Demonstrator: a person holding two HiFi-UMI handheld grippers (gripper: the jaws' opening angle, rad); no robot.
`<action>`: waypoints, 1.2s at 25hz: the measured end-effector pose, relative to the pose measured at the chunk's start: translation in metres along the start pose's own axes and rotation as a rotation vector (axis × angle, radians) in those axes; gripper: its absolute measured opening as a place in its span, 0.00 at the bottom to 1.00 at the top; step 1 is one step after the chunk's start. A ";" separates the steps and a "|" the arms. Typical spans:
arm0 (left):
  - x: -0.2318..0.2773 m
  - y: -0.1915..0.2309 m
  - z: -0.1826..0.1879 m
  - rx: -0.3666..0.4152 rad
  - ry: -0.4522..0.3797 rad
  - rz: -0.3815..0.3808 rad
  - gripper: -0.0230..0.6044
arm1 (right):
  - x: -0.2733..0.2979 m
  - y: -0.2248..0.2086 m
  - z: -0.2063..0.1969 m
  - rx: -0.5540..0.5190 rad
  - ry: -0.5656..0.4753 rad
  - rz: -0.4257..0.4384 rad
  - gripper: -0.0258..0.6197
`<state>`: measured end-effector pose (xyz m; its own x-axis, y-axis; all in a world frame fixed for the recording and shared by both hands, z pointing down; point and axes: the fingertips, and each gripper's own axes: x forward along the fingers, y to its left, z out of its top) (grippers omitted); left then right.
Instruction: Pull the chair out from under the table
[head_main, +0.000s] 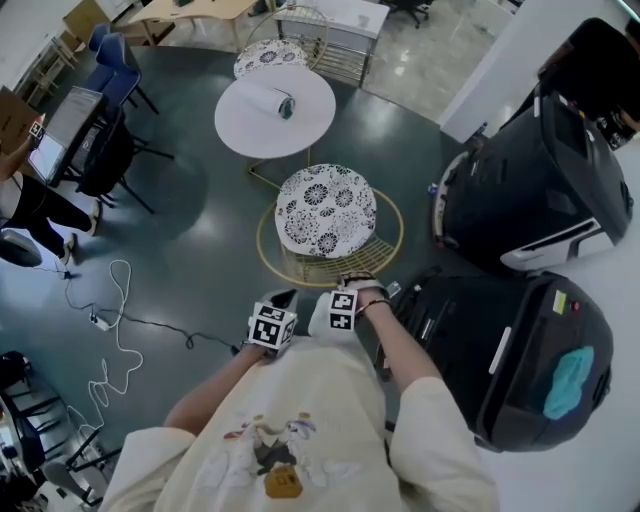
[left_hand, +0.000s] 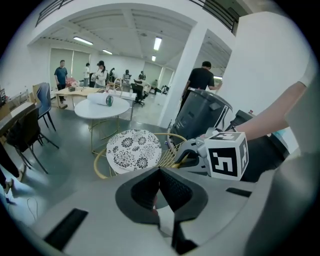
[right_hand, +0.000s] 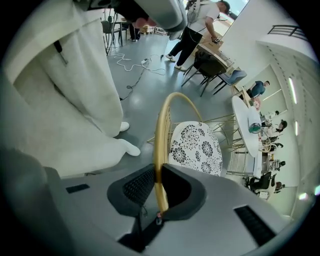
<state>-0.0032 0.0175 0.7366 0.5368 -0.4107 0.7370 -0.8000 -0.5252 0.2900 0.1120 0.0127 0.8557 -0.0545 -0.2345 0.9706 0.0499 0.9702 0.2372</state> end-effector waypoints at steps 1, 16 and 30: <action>-0.001 0.000 -0.001 0.002 0.000 -0.003 0.04 | -0.001 0.004 0.001 0.004 -0.001 0.005 0.12; -0.006 -0.009 -0.008 0.055 0.011 -0.060 0.04 | -0.014 0.053 0.005 0.026 0.011 0.066 0.12; -0.007 -0.015 -0.020 0.063 0.031 -0.090 0.04 | -0.025 0.101 0.006 0.067 -0.030 0.220 0.12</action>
<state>-0.0001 0.0430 0.7387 0.5960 -0.3369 0.7289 -0.7303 -0.6048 0.3176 0.1123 0.1174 0.8548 -0.0793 -0.0156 0.9967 -0.0029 0.9999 0.0154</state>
